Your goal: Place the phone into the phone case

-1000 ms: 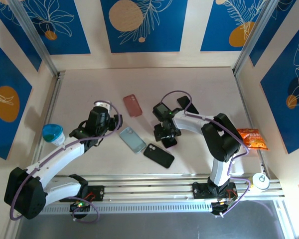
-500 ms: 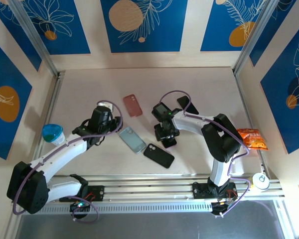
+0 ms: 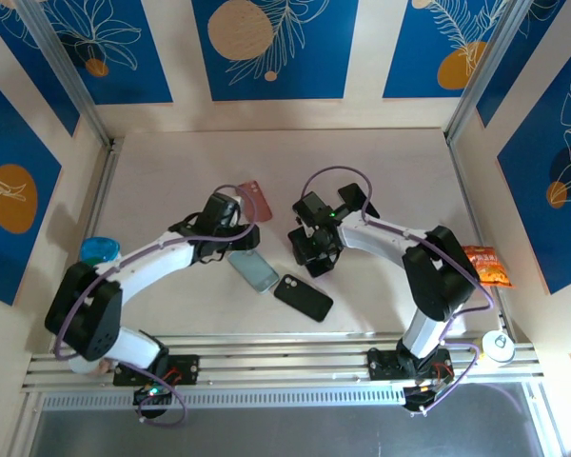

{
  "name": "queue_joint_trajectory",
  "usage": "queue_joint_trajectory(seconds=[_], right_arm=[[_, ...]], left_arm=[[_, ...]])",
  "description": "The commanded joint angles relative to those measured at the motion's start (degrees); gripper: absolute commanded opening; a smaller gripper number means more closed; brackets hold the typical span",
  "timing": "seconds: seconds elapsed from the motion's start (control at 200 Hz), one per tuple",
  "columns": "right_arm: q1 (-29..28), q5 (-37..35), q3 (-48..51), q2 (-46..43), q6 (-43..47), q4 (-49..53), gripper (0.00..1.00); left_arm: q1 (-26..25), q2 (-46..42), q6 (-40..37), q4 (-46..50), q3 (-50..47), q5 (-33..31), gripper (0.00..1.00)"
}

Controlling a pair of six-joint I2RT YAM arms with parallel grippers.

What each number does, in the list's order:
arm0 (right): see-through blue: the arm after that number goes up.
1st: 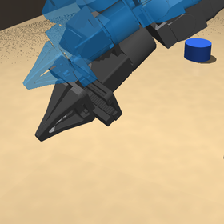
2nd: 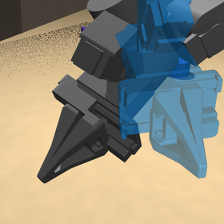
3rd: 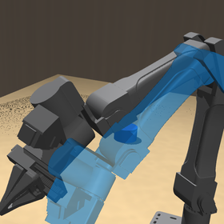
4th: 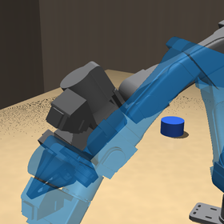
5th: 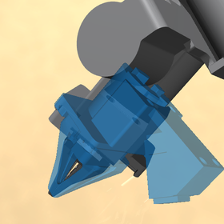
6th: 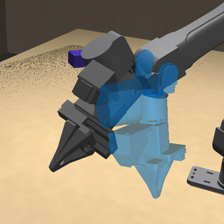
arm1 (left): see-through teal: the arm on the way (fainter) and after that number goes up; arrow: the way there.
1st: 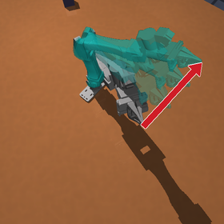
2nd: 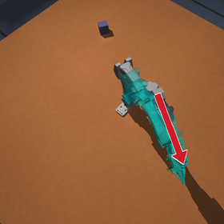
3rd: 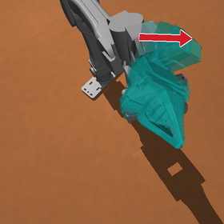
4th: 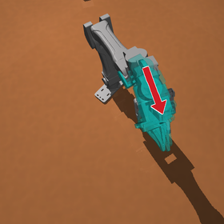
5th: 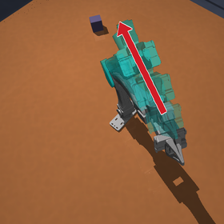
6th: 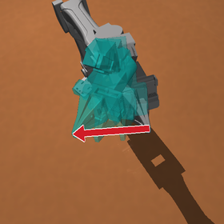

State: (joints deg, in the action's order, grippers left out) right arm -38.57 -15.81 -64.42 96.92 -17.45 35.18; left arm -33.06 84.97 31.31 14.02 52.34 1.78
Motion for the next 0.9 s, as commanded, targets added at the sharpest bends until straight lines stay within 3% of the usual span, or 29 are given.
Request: queue_joint_trajectory(seconds=[0.0, 0.275, 0.895], right_arm=[[-0.19, 4.34, -1.73, -2.73, 1.11, -0.29, 0.50], [-1.14, 6.64, -2.09, -3.23, -0.14, -0.59, 0.49], [-1.95, 8.78, -3.53, -3.98, -2.49, -1.54, 0.49]], left_arm=[[-1.07, 4.06, 3.78, -1.99, 3.10, 8.16, 0.63], [-1.99, 9.33, 8.83, -11.30, 4.25, 15.80, 0.64], [-3.17, 12.96, 11.66, -18.08, 2.87, 20.22, 0.52]])
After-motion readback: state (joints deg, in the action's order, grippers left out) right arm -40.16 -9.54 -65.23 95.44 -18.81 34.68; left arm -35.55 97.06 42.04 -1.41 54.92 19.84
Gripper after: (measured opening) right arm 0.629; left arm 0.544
